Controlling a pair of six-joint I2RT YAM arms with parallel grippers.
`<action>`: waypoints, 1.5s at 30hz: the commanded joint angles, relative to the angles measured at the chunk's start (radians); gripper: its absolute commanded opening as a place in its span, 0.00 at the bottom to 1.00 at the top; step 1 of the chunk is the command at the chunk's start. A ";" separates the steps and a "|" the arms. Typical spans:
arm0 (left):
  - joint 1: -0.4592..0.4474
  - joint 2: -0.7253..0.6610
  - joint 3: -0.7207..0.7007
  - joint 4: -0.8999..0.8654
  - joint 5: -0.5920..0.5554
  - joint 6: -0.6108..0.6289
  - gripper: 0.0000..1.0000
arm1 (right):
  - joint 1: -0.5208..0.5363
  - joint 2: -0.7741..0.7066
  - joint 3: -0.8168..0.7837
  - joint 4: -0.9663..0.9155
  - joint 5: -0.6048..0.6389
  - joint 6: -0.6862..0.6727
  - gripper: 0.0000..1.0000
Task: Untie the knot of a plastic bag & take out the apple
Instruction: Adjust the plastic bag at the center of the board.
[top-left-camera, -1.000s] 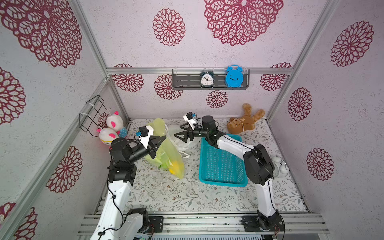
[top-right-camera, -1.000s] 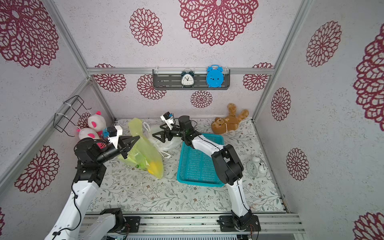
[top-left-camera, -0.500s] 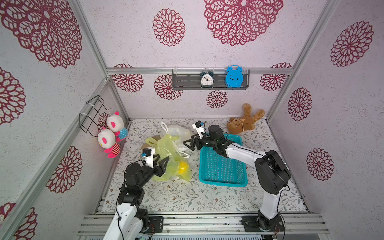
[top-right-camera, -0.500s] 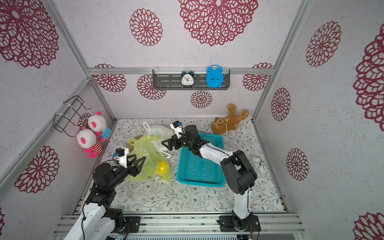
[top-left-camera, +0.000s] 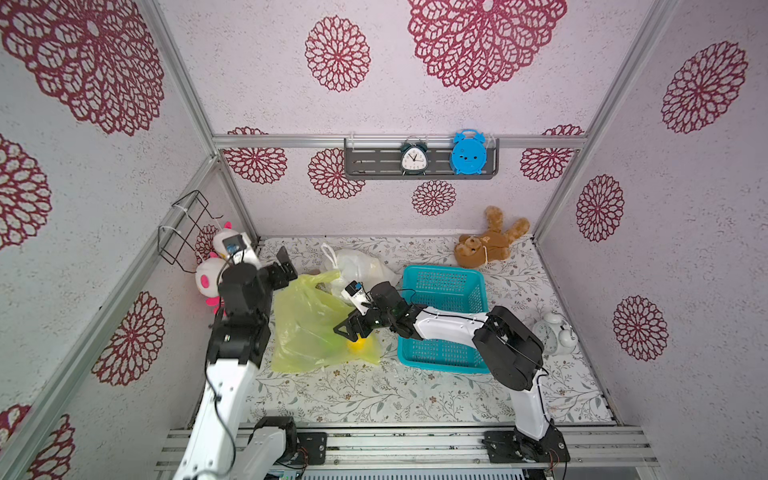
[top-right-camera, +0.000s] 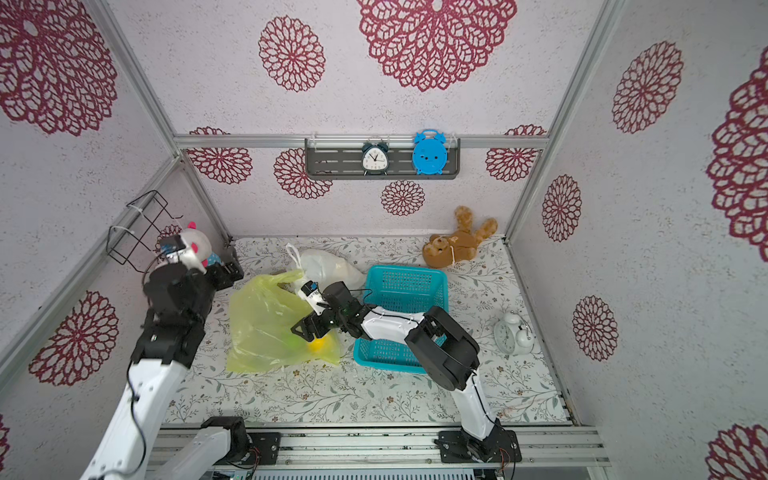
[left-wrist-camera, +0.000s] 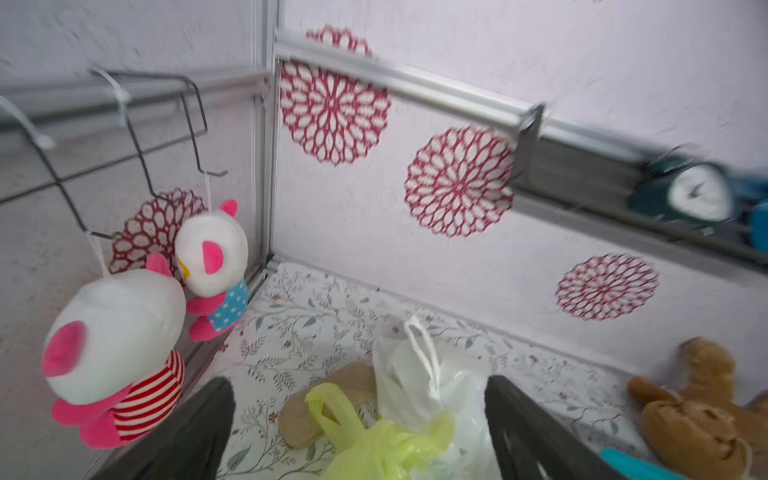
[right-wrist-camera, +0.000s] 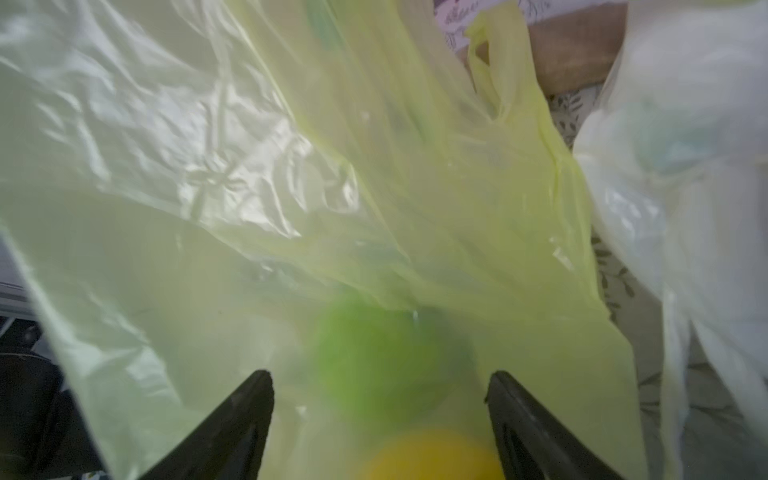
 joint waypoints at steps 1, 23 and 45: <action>0.053 0.286 0.149 -0.290 0.194 0.063 0.97 | 0.029 -0.021 -0.001 -0.031 0.064 -0.042 0.83; -0.157 0.722 0.595 -0.740 0.232 0.336 0.98 | 0.077 -0.030 -0.084 0.033 0.147 -0.040 0.83; -0.185 0.512 0.842 -0.536 0.325 0.348 0.00 | 0.077 -0.020 -0.039 0.171 0.138 0.051 0.84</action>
